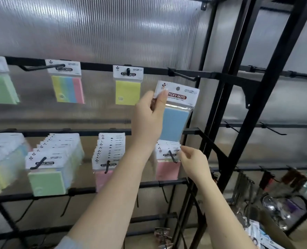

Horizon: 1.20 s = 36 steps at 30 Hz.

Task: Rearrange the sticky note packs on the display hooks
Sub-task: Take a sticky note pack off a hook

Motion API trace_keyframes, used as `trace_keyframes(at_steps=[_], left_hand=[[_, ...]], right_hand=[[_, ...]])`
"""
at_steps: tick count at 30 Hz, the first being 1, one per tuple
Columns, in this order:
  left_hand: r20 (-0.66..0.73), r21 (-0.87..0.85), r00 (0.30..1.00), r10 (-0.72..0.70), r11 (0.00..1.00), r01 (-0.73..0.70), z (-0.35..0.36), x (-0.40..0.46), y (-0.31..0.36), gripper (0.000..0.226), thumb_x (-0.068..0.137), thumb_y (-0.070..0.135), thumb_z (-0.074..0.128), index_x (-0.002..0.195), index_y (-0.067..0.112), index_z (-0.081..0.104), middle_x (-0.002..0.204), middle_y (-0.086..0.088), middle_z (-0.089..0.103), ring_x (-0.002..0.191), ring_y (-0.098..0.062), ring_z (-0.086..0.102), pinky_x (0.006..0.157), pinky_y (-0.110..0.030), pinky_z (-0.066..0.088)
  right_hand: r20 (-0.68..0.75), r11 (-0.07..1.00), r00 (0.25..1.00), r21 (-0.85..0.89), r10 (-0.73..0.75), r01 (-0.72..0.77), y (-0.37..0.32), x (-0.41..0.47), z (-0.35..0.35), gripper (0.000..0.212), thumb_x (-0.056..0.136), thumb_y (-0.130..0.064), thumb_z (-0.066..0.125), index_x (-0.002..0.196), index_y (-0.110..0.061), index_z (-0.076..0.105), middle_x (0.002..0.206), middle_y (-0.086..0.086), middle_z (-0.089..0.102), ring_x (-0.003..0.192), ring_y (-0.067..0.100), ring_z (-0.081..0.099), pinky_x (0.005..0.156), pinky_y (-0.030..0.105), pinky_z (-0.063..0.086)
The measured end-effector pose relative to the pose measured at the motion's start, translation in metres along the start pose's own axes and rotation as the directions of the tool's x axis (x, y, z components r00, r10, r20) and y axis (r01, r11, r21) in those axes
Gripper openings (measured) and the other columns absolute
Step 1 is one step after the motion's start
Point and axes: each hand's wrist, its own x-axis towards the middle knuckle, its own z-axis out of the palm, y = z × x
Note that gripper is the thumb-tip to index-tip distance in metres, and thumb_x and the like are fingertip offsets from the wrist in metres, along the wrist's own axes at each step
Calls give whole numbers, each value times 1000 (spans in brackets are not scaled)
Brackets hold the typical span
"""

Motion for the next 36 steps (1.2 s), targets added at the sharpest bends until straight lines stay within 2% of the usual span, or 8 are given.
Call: trace_keyframes(at_steps=[2,4,7,10,15,26,32,36], left_hand=[[-3,-3,998,61,998,-61,11,10,11,41,95,28,53,60,20,34,50,11,38,49,-2,32,48,-17,24],[-4,-12,994,110,994,-110,22,17,17,39,95,25,54,60,19,37,47,15,39,46,0,36,46,-12,26],[-2,-26,991,131,991,-131,36,27,20,33,95,23,54,66,9,47,51,16,45,48,4,44,46,-10,29],[-3,-3,993,122,993,-122,46,30,16,36,95,24,54,62,17,42,52,15,47,50,5,47,45,-10,30],[7,-10,995,99,995,-99,54,25,6,41,95,23,54,59,25,35,49,22,50,47,6,47,43,-8,27],[-96,42,987,127,991,-123,60,28,8,40,92,24,56,58,26,35,48,15,44,49,2,46,43,-11,28],[-146,66,982,119,992,-111,59,23,5,34,89,33,62,66,9,55,59,7,58,57,-14,52,49,-29,38],[-177,67,976,127,991,-117,60,24,9,27,89,31,62,68,15,56,59,22,53,57,3,53,45,-14,34]], right_hand=[[8,1000,1000,1,0,0,4,0,0,34,94,-28,49,125,-23,63,104,-7,70,89,7,60,64,18,40],[3,1000,1000,18,4,-4,6,0,1,33,95,-29,49,124,-21,63,105,-6,70,90,7,59,65,18,40],[-15,999,1000,43,8,-8,10,0,1,30,95,-29,51,120,-19,65,105,-9,70,85,5,61,60,10,38],[-1,999,1000,48,21,-21,13,1,0,31,96,-32,50,122,-22,64,104,-13,69,81,-5,55,60,0,31],[32,999,999,44,21,-22,20,2,0,32,97,-32,48,122,-23,64,111,-10,69,93,-1,57,63,-1,32],[31,998,999,66,11,-13,22,6,-2,28,96,-29,50,117,-24,67,106,-12,69,88,-3,57,62,1,34],[24,999,1000,43,-6,5,21,8,0,29,95,-29,49,118,-25,66,109,-12,69,89,-2,55,60,1,31],[25,999,1000,34,-15,15,23,10,0,28,95,-29,49,117,-25,66,110,-12,68,87,-4,53,58,0,29]])
